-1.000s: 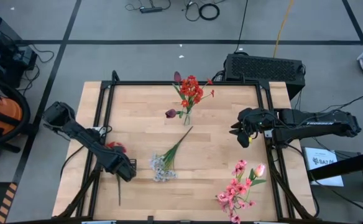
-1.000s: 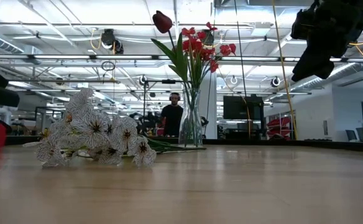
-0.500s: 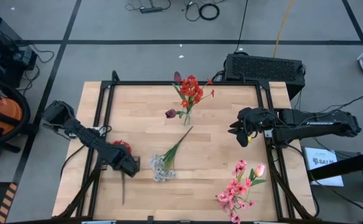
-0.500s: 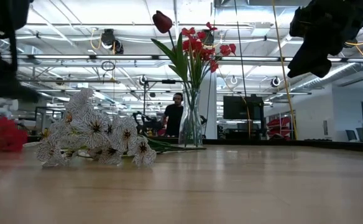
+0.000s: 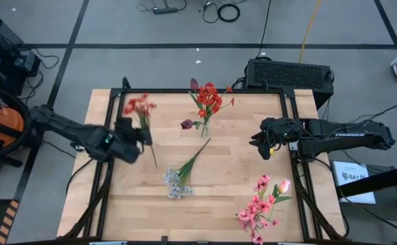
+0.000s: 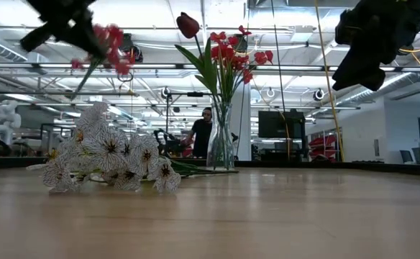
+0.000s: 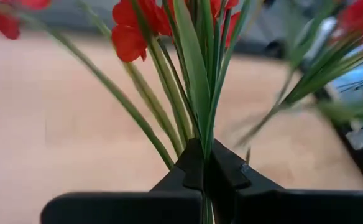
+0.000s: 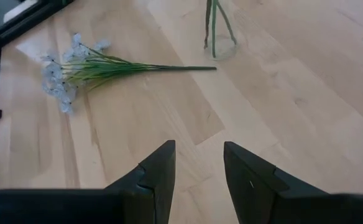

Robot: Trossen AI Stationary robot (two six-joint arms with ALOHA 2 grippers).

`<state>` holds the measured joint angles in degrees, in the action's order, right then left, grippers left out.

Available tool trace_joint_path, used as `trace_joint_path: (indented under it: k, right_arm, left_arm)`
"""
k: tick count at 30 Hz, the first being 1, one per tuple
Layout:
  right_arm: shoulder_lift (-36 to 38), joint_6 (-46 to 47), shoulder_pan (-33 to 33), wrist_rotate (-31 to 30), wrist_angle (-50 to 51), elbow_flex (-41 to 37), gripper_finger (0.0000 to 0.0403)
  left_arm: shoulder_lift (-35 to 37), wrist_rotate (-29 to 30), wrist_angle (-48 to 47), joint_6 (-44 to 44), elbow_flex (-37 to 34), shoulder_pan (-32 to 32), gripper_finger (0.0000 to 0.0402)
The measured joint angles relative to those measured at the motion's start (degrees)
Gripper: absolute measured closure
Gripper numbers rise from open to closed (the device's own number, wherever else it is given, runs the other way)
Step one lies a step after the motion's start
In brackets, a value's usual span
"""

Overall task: Sort flowers into vase by color
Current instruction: Put the orange flowers into the transparent vase

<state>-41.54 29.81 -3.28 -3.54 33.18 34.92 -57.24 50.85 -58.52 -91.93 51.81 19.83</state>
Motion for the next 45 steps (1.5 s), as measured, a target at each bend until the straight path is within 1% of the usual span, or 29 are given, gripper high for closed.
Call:
trace_joint_path:
  k: [2, 4, 6, 8, 10, 11, 13, 14, 15, 16, 17, 19, 20, 21, 23, 24, 27, 29, 31, 35, 37, 43, 45]
  right_arm:
    - [0.0, 2.0, 0.0, -1.3, -0.1, 0.0, 0.0275]
    - [0.0, 3.6, 0.0, -2.9, -0.5, 0.0, 0.0275]
    - [0.0, 4.9, 0.0, -4.4, -1.0, 0.0, 0.0275]
    - [-0.1, 5.9, 0.0, -5.6, -2.1, 0.0, 0.0275]
    - [-0.4, 6.5, 0.0, -6.2, -2.2, 0.0, 0.0275]
    - [-0.5, 7.2, 0.0, -6.8, -2.2, 0.0, 0.0275]
    - [-0.9, 8.6, 0.0, -7.4, -2.2, 0.0, 0.0275]
    - [-1.2, 9.2, 0.0, -7.4, -2.2, 0.0, 0.0275]
    - [-1.5, 9.9, 0.0, -7.5, -2.2, 0.0, 0.0275]
    - [-1.8, 10.4, 0.0, -7.5, -2.2, 0.0, 0.0275]
    - [-2.2, 10.9, 0.0, -7.5, -2.1, 0.0, 0.0275]
    - [-3.1, 12.0, 0.0, -7.5, -2.1, 0.0, 0.0275]
    - [-3.6, 12.4, 0.0, -7.5, -2.1, 0.0, 0.0275]
    - [-4.1, 12.8, 0.0, -7.5, -2.1, 0.0, 0.0275]
    - [-5.3, 13.1, 0.0, -7.4, -2.2, 0.0, 0.0275]
    - [-5.9, 13.1, 0.0, -7.4, -2.2, 0.0, 0.0275]
    - [-7.9, 13.1, 0.0, -7.4, -2.9, 0.0, 0.0275]
    - [-9.2, 13.1, 0.0, -7.4, -3.8, 0.0, 0.0275]
    - [-10.6, 13.1, 0.0, -7.1, -4.9, 0.0, 0.0275]
    - [-12.1, 13.0, 0.0, -6.9, -8.5, 0.0, 0.0275]
    - [-12.1, 12.7, 0.0, -6.9, -10.3, 0.0, 0.0275]
    - [-11.2, 11.8, 0.0, -6.9, -12.2, 0.0, 0.0275]
    - [-11.2, 11.7, 0.0, -6.9, -12.0, 0.0, 0.0275]
  left_arm:
    - [1.2, 3.4, 4.4, 12.6, 1.4, -2.4, 0.0398]
    - [1.7, 5.7, 11.1, 29.6, 2.5, -5.2, 0.0398]
    - [1.8, 6.1, 18.2, 48.1, 2.8, -8.1, 0.0398]
    - [1.5, 4.5, 25.0, 64.3, 2.8, -11.1, 0.0398]
    - [0.9, 3.4, 30.4, 74.6, 2.8, -14.1, 0.0398]
    - [0.9, 3.2, 31.9, 76.7, 2.8, -15.6, 0.0397]
    - [1.0, 2.9, 34.8, 77.3, 2.8, -18.9, 0.0397]
    - [1.0, 2.0, 36.1, 77.6, 2.7, -20.6, 0.0397]
    - [1.1, -0.2, 38.1, 79.4, 2.2, -22.2, 0.0397]
    - [1.1, -3.7, 40.7, 82.3, 1.4, -23.7, 0.0398]
    - [1.0, -8.5, 43.8, 85.5, 0.4, -25.2, 0.0398]
    - [0.9, -19.9, 53.6, 90.8, -2.1, -27.9, 0.0399]
    - [0.9, -24.0, 58.9, 92.4, -3.6, -29.1, 0.0399]
    - [0.8, -26.8, 64.1, 93.8, -5.0, -30.4, 0.0399]
    - [0.2, -29.2, 73.0, 95.2, -7.9, -32.6, 0.0399]
    - [0.1, -30.6, 75.8, 95.3, -9.5, -33.7, 0.0399]
    - [0.2, -40.0, 85.0, 94.2, -12.7, -36.7, 0.0399]
    - [0.1, -44.3, 89.5, 92.3, -14.4, -37.9, 0.0399]
    - [-1.2, -46.4, 93.4, 91.3, -15.8, -38.3, 0.0399]
    - [-5.9, -49.5, 99.5, 91.2, -16.0, -38.3, 0.0399]
    - [-9.1, -51.4, 102.8, 91.2, -15.9, -38.2, 0.0399]
    - [-16.7, -52.9, 116.3, 90.9, -15.9, -38.3, 0.0399]
    - [-18.8, -55.5, 118.6, 90.7, -15.9, -38.3, 0.0399]
